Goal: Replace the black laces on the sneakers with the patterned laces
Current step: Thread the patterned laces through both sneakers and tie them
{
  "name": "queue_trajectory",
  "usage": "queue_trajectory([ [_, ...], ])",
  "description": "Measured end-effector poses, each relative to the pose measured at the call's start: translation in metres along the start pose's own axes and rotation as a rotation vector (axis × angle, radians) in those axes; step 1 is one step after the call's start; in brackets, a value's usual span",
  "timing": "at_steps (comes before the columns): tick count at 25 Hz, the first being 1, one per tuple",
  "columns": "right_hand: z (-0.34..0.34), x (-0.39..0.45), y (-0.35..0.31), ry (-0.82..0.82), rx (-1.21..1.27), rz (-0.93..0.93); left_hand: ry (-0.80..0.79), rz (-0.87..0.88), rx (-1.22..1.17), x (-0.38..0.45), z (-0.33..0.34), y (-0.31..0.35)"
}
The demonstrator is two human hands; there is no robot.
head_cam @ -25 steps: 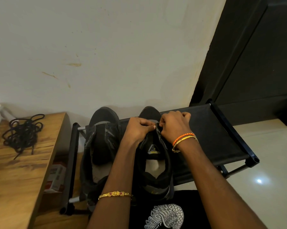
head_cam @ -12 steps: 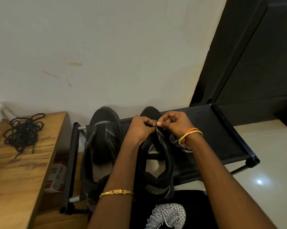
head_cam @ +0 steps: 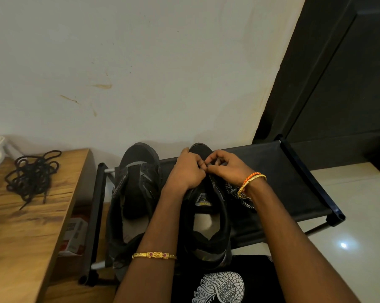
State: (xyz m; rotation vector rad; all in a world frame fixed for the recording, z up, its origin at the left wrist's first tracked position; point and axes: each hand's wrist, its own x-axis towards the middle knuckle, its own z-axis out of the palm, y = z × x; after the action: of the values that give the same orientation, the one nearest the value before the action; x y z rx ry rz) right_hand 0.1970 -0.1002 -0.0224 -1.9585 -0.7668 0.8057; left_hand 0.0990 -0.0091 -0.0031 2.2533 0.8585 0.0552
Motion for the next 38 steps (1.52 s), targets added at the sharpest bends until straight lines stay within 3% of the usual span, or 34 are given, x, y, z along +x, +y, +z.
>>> queue_trajectory([
  [5,0.003,0.002,0.001,0.009,-0.01,0.0,0.199,-0.048,-0.009,-0.004,-0.006,0.009],
  [8,0.001,0.002,0.004,0.026,-0.003,0.021,0.344,-0.091,-0.14,-0.01,-0.027,0.008],
  [14,0.001,0.0,0.003,0.031,0.021,0.041,1.028,-0.058,-0.497,-0.033,-0.08,0.001],
  [16,0.002,-0.001,0.004,0.07,-0.151,0.036,0.926,0.014,-0.693,-0.036,-0.084,0.003],
  [18,0.002,-0.007,-0.006,0.185,-0.244,-0.087,0.594,0.04,-0.828,-0.038,-0.082,0.006],
  [20,0.001,-0.016,-0.022,0.214,0.09,-0.305,0.282,0.054,-0.687,-0.04,-0.078,0.009],
  [22,-0.002,-0.028,-0.038,0.103,0.415,-0.471,0.108,0.101,-0.515,-0.044,-0.075,0.015],
  [25,-0.008,-0.043,-0.049,0.039,0.489,-0.535,0.114,0.116,-0.513,-0.045,-0.075,0.017],
  [29,-0.02,-0.045,-0.049,-0.055,0.545,-0.423,0.091,0.102,-0.617,-0.044,-0.07,0.013],
  [35,-0.001,-0.015,-0.028,0.237,-0.02,-0.277,0.239,-0.083,-0.532,-0.013,-0.034,-0.014],
  [38,0.008,-0.005,-0.021,0.256,-0.299,-0.195,0.229,-0.211,-0.424,-0.004,-0.01,-0.028],
])
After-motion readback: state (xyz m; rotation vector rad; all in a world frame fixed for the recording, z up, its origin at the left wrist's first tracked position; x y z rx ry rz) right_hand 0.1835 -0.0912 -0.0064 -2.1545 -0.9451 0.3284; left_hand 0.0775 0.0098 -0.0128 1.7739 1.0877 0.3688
